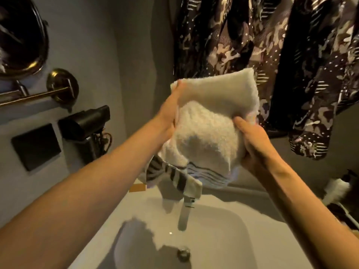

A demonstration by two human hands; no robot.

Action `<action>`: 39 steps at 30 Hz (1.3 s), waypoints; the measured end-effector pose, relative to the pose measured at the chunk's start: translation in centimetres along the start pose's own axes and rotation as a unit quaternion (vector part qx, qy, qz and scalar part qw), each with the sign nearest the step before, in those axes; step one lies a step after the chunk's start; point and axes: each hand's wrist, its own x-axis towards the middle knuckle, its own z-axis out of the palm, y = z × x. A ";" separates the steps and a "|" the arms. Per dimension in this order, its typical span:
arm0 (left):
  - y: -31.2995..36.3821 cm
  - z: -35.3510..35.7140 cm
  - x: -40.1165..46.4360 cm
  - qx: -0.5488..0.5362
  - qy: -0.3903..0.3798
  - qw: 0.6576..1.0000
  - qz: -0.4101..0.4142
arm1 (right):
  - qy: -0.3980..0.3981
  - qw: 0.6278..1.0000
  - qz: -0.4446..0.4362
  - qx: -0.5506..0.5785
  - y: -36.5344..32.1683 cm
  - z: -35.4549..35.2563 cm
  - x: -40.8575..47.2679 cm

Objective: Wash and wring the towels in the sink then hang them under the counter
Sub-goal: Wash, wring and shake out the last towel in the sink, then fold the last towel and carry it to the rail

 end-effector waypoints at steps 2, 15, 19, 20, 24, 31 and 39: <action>-6.8 -2.6 -1.4 0.009 -0.006 0.994 -0.112 | 0.019 0.994 0.101 0.039 0.8 0.2 -0.1; -19.3 0.5 -13.2 -0.066 -0.160 0.941 -0.290 | 0.070 0.973 0.202 0.085 4.3 -13.3 -11.7; -22.4 5.4 -14.9 0.155 -0.124 0.944 -0.262 | 0.083 0.973 0.201 -0.070 7.4 -18.0 -15.6; -23.4 6.9 -16.0 0.192 -0.116 0.939 -0.260 | 0.102 0.970 0.201 -0.094 7.5 -20.2 -16.6; -28.3 12.0 -21.5 0.263 -0.124 0.921 -0.260 | 0.165 0.954 0.219 -0.121 8.4 -27.9 -22.3; -41.9 20.9 -35.9 0.225 -0.089 0.882 -0.404 | 0.176 0.909 0.341 -0.161 15.5 -46.1 -35.6; -52.7 25.1 -49.3 0.219 0.042 0.817 -0.531 | 0.227 0.822 0.514 -0.098 23.2 -55.4 -48.3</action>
